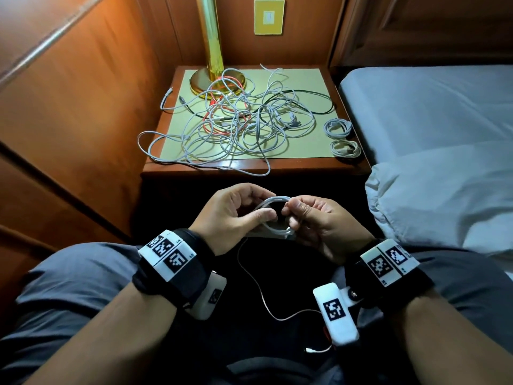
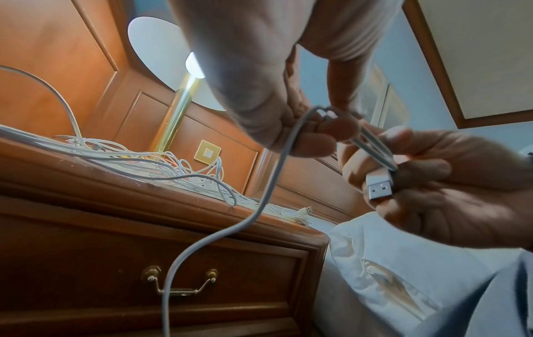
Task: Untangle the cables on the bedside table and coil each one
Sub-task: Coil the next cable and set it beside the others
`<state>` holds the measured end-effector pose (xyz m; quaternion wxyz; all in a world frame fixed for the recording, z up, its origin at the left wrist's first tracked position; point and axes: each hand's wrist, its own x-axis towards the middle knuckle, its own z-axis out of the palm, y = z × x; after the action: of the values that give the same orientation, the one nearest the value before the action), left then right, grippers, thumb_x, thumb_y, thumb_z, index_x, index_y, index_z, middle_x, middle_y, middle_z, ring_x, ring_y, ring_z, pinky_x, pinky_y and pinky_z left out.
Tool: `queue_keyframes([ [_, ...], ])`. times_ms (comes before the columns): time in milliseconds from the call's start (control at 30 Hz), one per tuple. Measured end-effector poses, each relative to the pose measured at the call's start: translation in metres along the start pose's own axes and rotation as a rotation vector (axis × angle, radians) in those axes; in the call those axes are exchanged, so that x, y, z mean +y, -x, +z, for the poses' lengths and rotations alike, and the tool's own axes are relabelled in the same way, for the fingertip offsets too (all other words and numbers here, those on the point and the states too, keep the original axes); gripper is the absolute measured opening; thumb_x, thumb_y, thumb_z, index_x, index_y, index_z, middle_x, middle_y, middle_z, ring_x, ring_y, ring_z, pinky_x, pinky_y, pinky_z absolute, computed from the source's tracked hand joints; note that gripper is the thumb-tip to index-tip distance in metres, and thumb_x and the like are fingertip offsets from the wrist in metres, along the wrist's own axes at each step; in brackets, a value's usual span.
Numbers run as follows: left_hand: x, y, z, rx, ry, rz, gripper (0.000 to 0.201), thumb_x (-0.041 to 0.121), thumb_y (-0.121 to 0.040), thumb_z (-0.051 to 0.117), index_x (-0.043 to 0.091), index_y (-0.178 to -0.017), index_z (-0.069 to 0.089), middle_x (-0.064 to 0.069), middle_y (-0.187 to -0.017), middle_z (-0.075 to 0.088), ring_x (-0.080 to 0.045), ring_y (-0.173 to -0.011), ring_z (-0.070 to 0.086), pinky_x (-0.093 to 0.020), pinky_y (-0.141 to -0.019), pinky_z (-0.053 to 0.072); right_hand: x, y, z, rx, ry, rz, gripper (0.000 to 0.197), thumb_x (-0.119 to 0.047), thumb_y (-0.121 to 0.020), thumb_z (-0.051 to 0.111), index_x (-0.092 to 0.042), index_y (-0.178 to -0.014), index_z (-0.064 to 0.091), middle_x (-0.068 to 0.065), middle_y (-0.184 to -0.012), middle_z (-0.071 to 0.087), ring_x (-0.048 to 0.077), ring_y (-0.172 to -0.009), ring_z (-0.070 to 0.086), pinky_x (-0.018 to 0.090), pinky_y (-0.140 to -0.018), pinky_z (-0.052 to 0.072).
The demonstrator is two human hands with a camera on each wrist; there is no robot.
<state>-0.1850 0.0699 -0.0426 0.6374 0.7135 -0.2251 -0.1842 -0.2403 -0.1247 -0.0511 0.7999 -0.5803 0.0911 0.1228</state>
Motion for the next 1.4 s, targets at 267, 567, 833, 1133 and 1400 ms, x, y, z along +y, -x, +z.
queue_keyframes([
  [267, 0.006, -0.001, 0.000, 0.154, 0.038, 0.053, 0.011, 0.003, -0.090, 0.069, 0.013, -0.091, 0.065, -0.008, -0.071, 0.070, -0.020, -0.057, 0.056, -0.025, -0.057, 0.051, 0.003, 0.000, 0.003, 0.038, 0.087, -0.098, 0.027, -0.030, -0.084, 0.063, -0.011, -0.097, 0.075, 0.007, -0.083, 0.072, 0.005, -0.044, 0.037, 0.015, -0.041, 0.028],
  [567, 0.006, 0.002, 0.002, 0.153, -0.067, 0.111, 0.015, 0.001, -0.085, 0.072, 0.015, -0.082, 0.069, -0.012, -0.077, 0.073, -0.012, -0.065, 0.067, -0.024, -0.063, 0.054, -0.003, 0.009, 0.004, -0.225, -0.103, 0.095, 0.022, -0.025, -0.091, 0.053, -0.005, -0.093, 0.060, 0.009, -0.078, 0.066, 0.005, -0.037, 0.034, 0.019, -0.041, 0.028],
  [833, 0.014, 0.000, -0.016, 0.136, -0.109, 0.072, 0.017, 0.029, -0.092, 0.064, 0.027, -0.102, 0.077, 0.009, -0.073, 0.070, -0.003, -0.064, 0.058, -0.018, -0.064, 0.048, -0.012, 0.012, 0.003, -0.127, -0.313, -0.077, 0.021, -0.022, -0.097, 0.043, -0.008, -0.086, 0.054, 0.003, -0.071, 0.059, -0.001, -0.034, 0.028, 0.015, -0.041, 0.031],
  [1133, 0.001, -0.007, -0.090, 0.503, -0.606, 0.185, 0.021, 0.012, -0.090, 0.072, 0.020, -0.109, 0.077, 0.008, -0.105, 0.073, 0.001, -0.099, 0.066, -0.008, -0.093, 0.044, -0.048, 0.012, -0.045, 0.253, -0.500, -0.319, 0.017, -0.030, -0.098, 0.046, -0.022, -0.086, 0.054, -0.011, -0.065, 0.052, 0.002, -0.034, 0.031, 0.016, -0.049, 0.032],
  [1400, -0.015, 0.005, -0.013, -0.226, -0.772, 0.258, 0.010, 0.023, -0.085, 0.071, 0.024, -0.090, 0.079, 0.015, -0.078, 0.066, -0.002, -0.076, 0.065, -0.016, -0.073, 0.051, -0.010, 0.005, -0.022, 0.361, 0.573, -0.521, 0.015, -0.021, -0.095, 0.065, -0.012, -0.086, 0.073, -0.003, -0.068, 0.070, 0.009, -0.053, 0.056, 0.016, -0.057, 0.044],
])
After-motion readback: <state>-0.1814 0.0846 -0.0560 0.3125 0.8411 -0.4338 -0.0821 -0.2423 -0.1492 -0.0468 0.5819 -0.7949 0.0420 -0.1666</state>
